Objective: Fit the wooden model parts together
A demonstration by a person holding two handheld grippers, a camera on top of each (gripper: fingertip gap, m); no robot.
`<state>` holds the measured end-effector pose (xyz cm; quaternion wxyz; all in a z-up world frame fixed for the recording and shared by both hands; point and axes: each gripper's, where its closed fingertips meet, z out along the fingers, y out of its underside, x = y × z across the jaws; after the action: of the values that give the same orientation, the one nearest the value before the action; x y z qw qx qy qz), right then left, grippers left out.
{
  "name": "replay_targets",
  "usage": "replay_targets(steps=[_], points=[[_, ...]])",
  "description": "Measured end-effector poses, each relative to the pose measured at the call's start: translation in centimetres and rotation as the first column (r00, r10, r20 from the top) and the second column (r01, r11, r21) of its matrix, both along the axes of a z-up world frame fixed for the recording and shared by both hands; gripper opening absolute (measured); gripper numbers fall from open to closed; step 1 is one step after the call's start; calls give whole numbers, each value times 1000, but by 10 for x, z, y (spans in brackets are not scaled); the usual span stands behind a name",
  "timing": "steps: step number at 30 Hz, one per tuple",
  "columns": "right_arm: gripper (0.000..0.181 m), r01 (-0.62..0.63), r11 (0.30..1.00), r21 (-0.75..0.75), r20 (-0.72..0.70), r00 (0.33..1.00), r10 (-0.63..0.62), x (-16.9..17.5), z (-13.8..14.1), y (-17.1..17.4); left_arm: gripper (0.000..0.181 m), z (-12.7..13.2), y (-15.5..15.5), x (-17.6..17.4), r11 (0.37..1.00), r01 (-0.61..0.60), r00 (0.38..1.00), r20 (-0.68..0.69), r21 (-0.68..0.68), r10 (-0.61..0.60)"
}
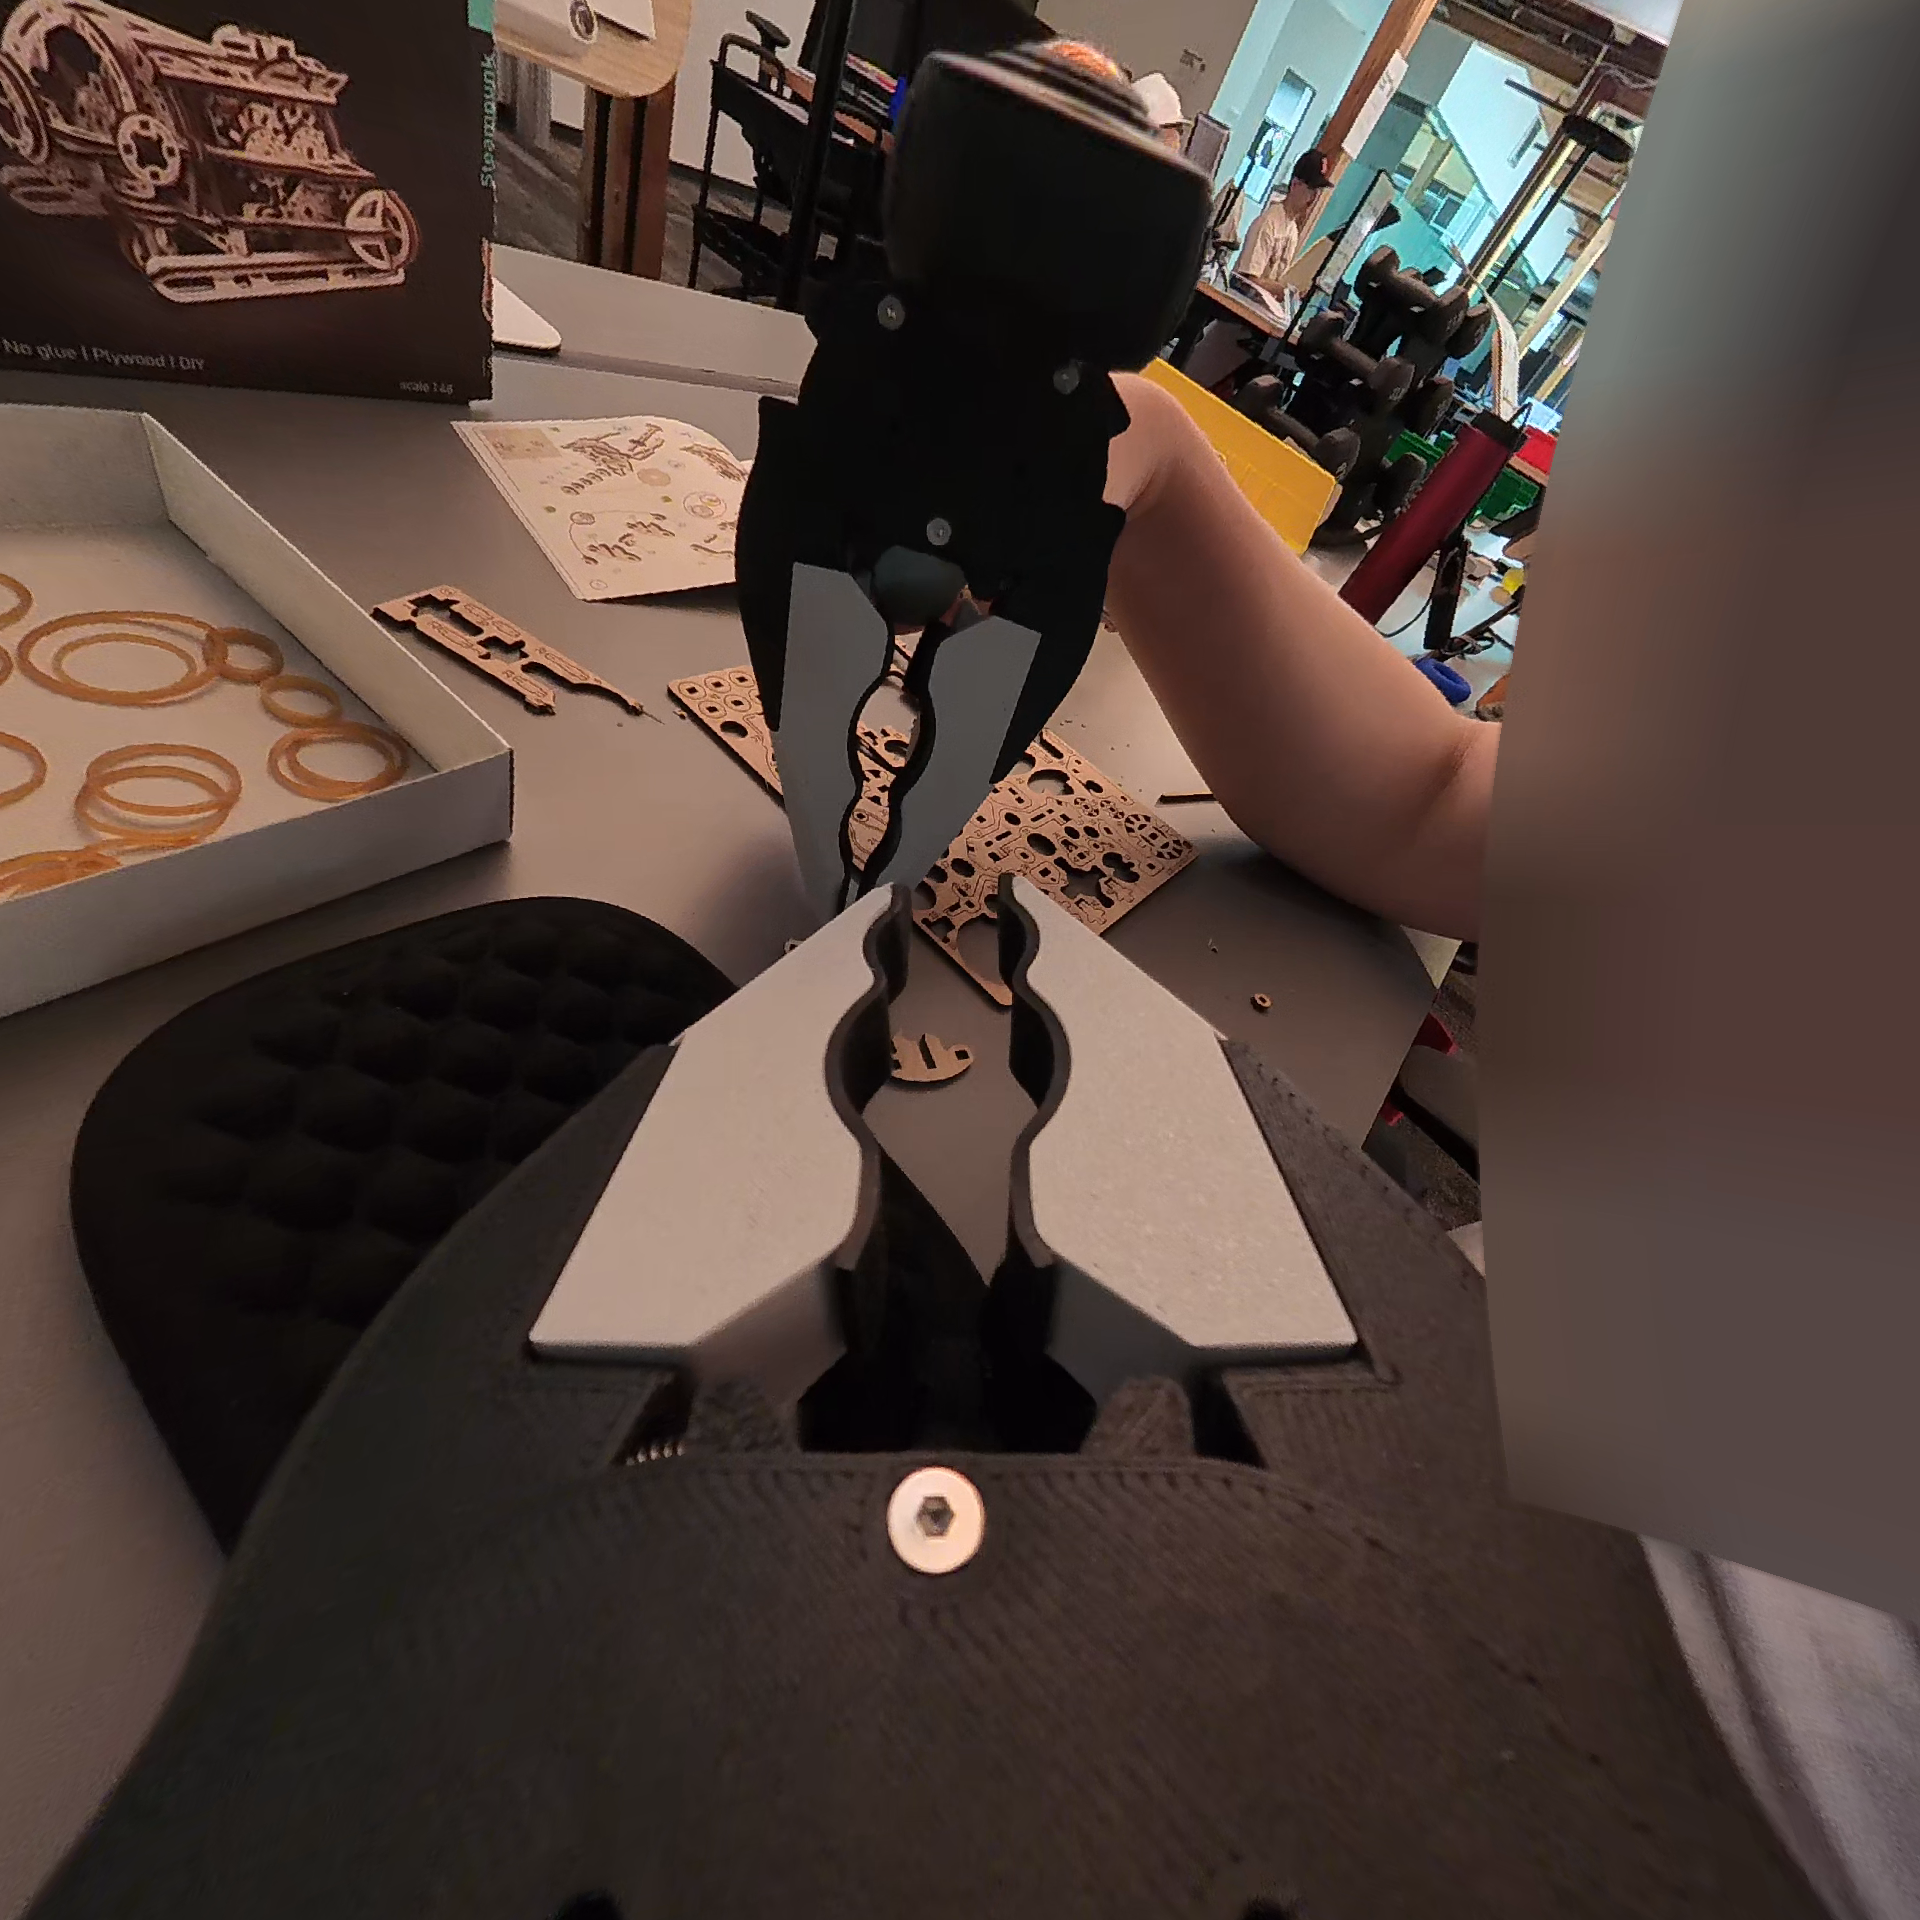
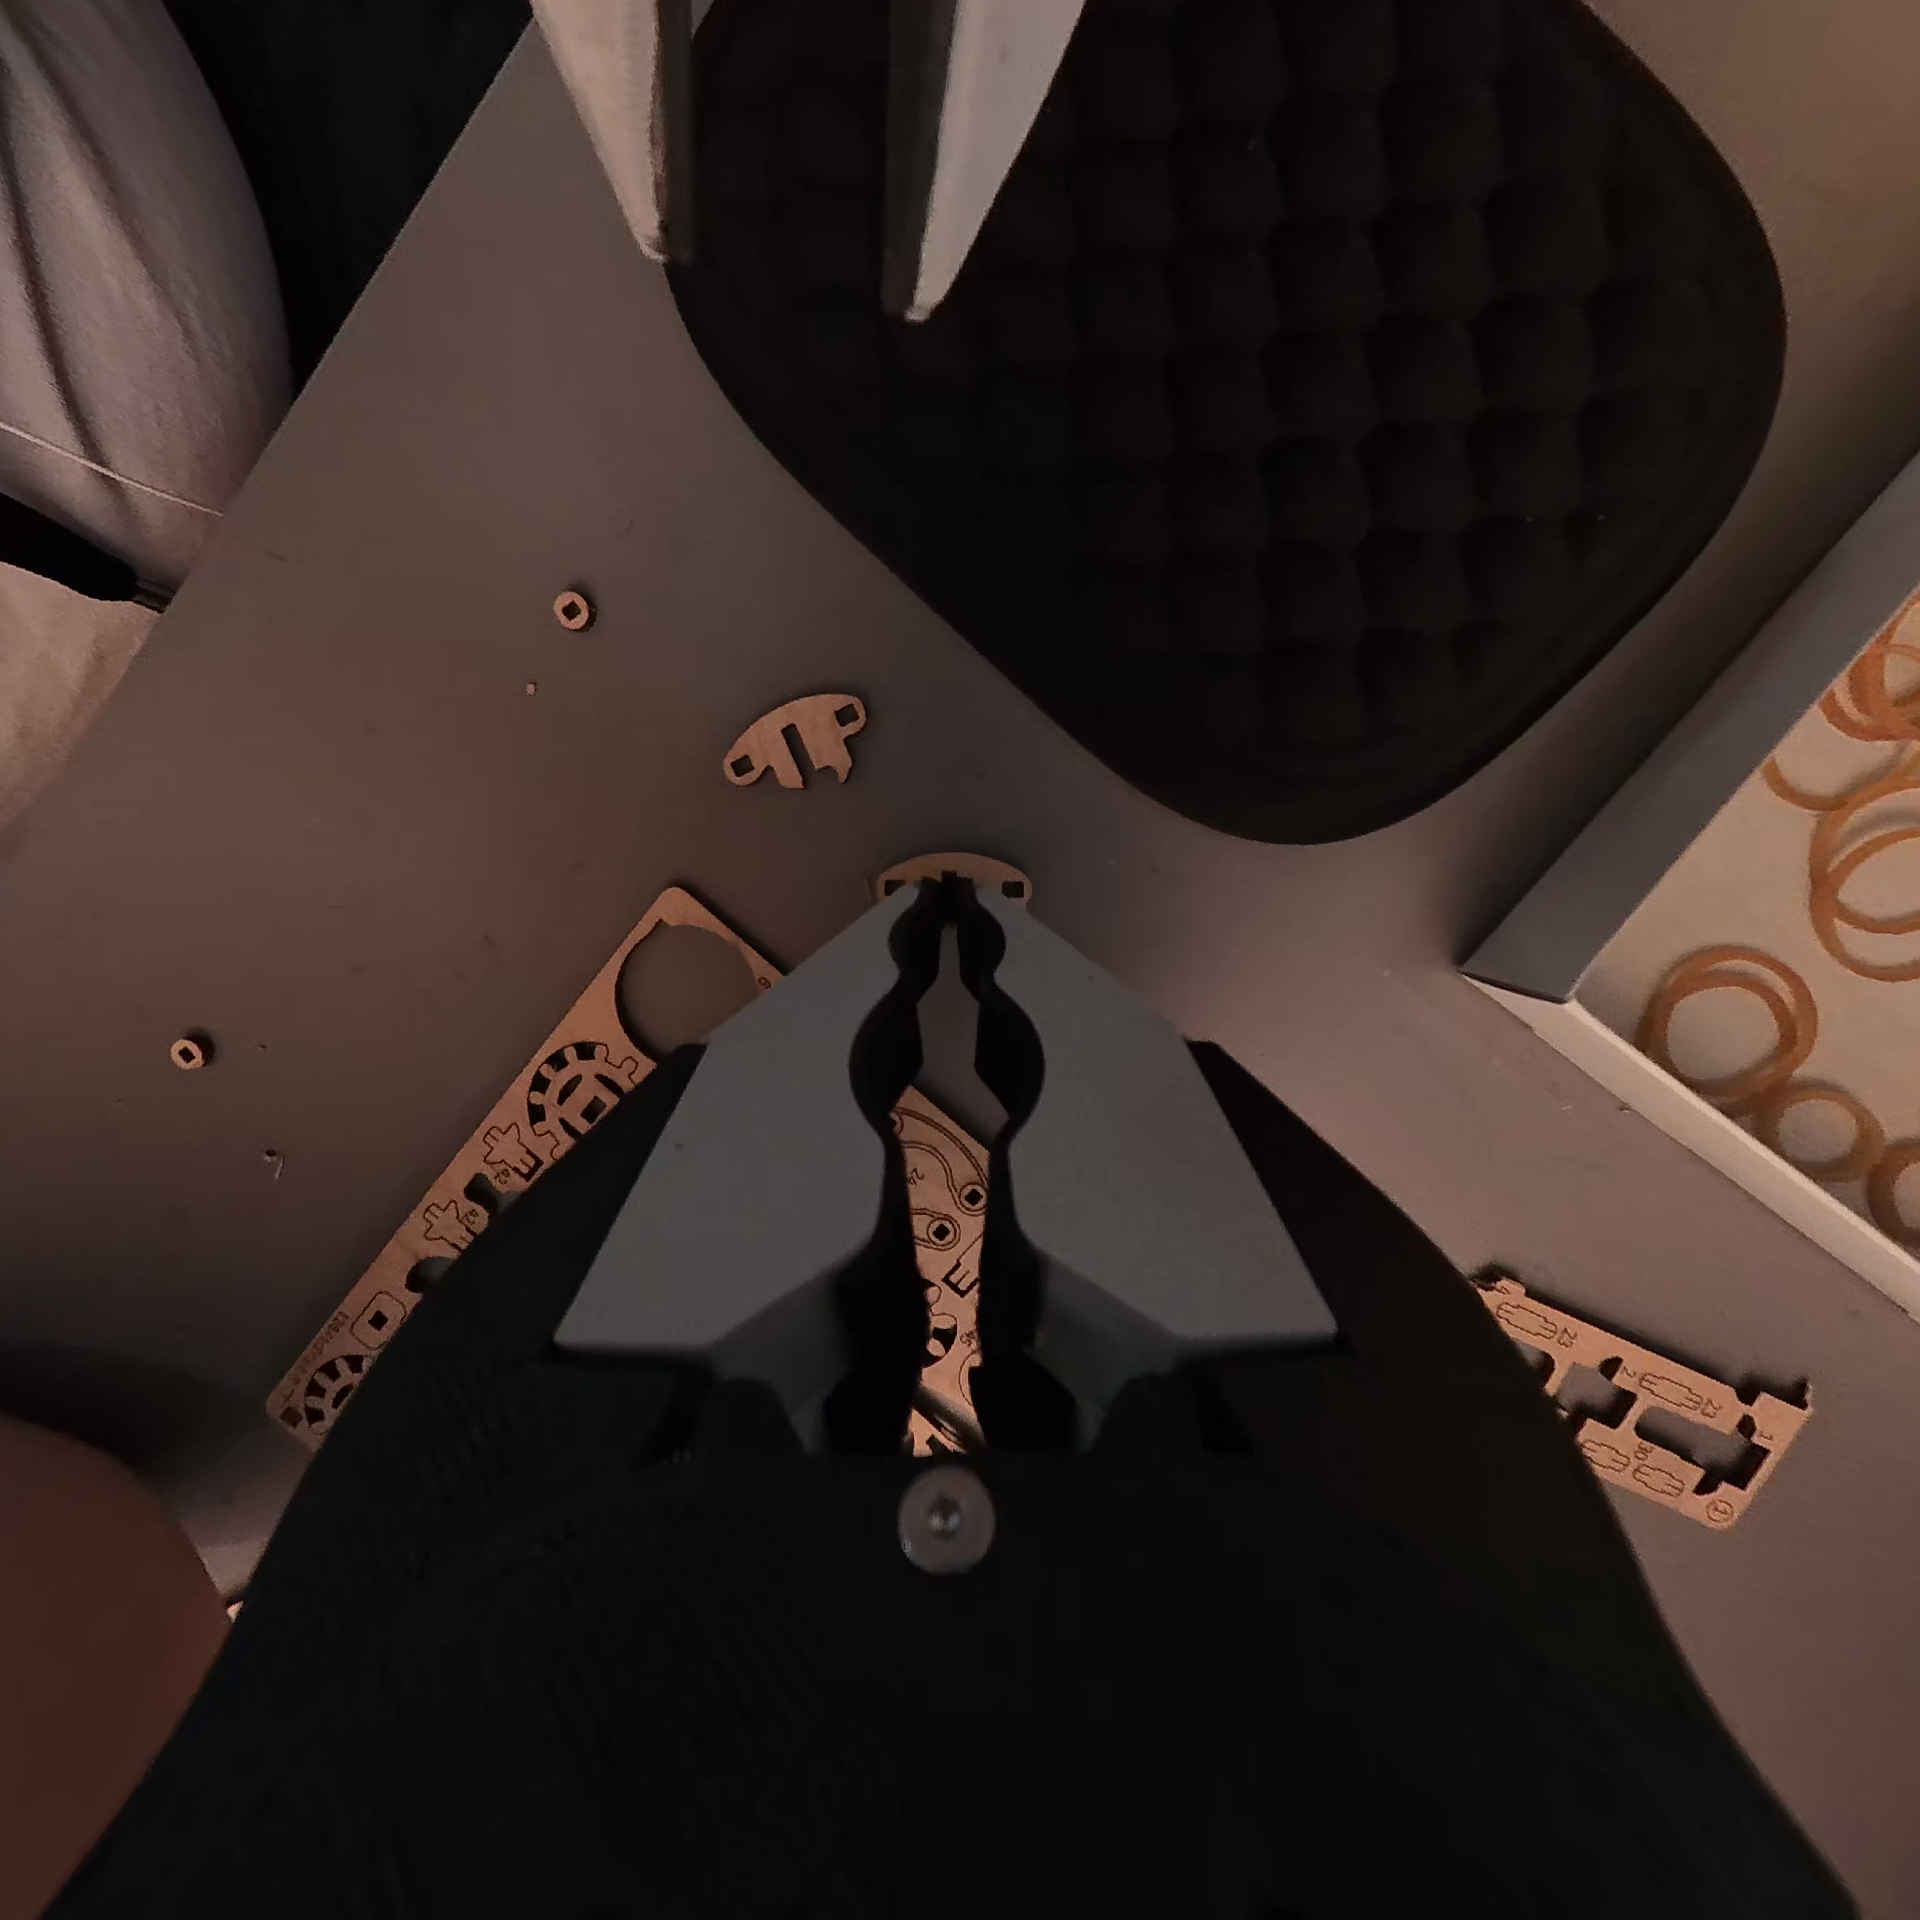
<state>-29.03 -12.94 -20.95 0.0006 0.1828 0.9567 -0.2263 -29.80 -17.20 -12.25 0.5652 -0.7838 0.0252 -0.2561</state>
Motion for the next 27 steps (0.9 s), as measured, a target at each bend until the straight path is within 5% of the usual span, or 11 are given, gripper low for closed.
replay_targets(steps=[27], points=[[1, -37, 994, 107, -69, 997, 44, 0, 2, -5, 16, 2, -2, 0, 1000, -1, 1000, 7, 9, 1]])
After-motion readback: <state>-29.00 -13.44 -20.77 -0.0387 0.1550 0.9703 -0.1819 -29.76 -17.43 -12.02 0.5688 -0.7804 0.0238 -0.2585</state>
